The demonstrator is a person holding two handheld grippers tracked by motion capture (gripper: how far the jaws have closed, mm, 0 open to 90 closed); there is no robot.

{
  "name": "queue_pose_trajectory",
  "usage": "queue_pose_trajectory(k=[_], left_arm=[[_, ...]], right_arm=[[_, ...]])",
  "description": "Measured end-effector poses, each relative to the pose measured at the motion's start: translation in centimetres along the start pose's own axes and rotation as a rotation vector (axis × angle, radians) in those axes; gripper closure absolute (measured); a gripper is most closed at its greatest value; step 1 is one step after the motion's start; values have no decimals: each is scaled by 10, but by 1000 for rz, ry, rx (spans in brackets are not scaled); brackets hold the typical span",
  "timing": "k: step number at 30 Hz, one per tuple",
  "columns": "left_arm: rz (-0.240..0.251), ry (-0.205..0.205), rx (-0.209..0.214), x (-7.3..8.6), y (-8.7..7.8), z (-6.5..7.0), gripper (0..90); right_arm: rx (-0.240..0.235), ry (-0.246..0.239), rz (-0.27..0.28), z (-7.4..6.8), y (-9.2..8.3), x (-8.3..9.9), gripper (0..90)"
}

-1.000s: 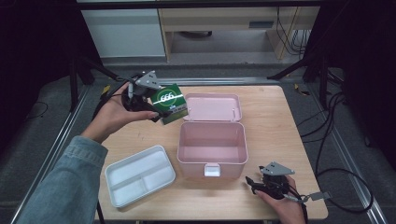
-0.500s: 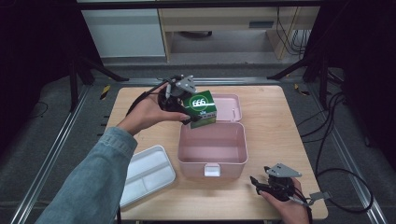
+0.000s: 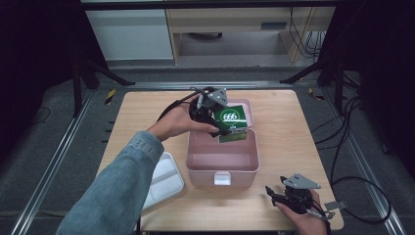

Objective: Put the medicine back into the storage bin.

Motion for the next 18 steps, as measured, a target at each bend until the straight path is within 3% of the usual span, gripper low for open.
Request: queue_pose_trajectory(k=[10, 18], left_arm=[[-18, 11, 80, 5, 29, 10, 169], [-28, 23, 112, 4, 42, 16, 168]], right_arm=[[-3, -2, 2, 0, 0, -1, 339], [-3, -1, 3, 0, -1, -1, 341]])
Point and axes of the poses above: each handheld gripper's, and its own axes: y roughly forward along the jaws, x roughly out of its underside, z roughly to its right, the point moved 4 cm from there along y, roughly forward along the jaws, and after that the axes turned 12 degrees about z, right-handed, at the moved point
